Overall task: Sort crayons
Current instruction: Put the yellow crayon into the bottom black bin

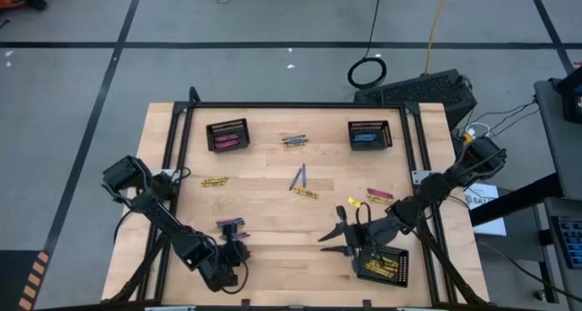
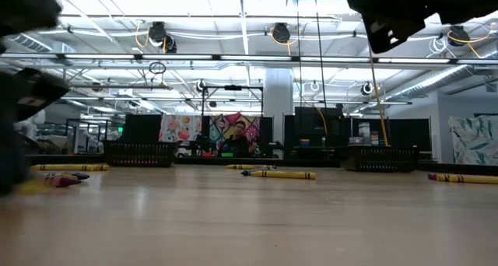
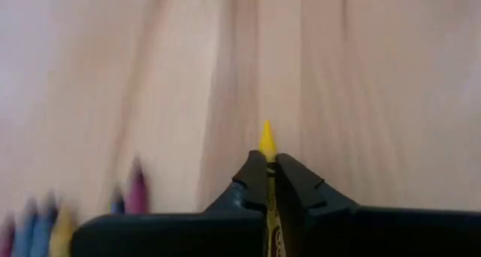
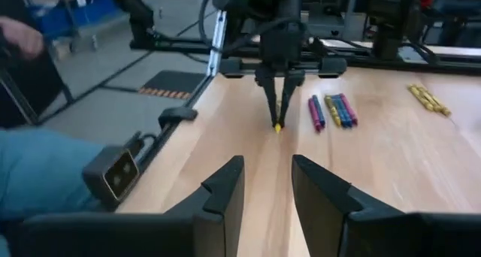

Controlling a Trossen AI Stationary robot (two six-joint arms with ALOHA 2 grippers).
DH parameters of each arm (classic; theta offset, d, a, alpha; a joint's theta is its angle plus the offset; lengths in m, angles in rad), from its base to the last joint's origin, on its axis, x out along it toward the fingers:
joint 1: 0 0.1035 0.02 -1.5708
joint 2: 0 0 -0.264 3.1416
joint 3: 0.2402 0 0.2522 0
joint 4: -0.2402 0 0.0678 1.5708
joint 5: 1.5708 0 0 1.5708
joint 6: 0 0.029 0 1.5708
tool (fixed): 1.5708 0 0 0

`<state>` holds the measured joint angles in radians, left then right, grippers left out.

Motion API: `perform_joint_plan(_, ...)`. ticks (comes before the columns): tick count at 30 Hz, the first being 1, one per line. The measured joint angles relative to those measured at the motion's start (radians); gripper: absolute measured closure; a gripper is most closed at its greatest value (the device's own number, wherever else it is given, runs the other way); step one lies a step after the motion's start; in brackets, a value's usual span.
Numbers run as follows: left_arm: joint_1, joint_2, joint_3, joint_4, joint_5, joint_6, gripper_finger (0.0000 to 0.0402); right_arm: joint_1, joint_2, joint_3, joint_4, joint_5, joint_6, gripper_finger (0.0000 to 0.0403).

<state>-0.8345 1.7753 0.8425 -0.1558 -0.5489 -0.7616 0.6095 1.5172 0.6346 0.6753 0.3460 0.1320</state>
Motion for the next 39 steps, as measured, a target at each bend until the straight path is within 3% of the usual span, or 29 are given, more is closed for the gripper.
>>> perform_joint_plan(3,-0.001,-0.005,0.002,0.187,-0.189,0.110,0.0401,0.015,0.026,0.000,0.057,0.051,-0.021,0.0303)
perform_joint_plan(6,0.013,-0.004,0.003,0.438,-0.283,0.324,0.0400,0.021,0.068,0.000,0.123,0.069,-0.028,0.0303)
perform_joint_plan(11,0.052,-0.006,0.003,0.925,-0.252,0.822,0.0400,0.014,0.175,0.001,0.302,0.052,0.072,0.0303)
perform_joint_plan(17,0.115,-0.007,0.004,1.282,-0.087,1.182,0.0401,0.002,0.293,0.112,0.416,0.088,-0.175,0.0288)
perform_joint_plan(21,0.148,-0.009,0.005,1.422,-0.011,1.245,0.0401,0.000,0.315,0.237,0.375,0.164,-0.345,0.0261)
perform_joint_plan(27,0.151,-0.009,0.015,1.483,-0.001,1.275,0.0401,0.027,0.288,0.353,0.319,0.324,-0.493,0.0237)
perform_joint_plan(39,0.146,-0.009,0.048,1.439,0.026,1.296,0.0401,0.014,0.298,0.440,0.251,0.276,-0.476,0.0258)
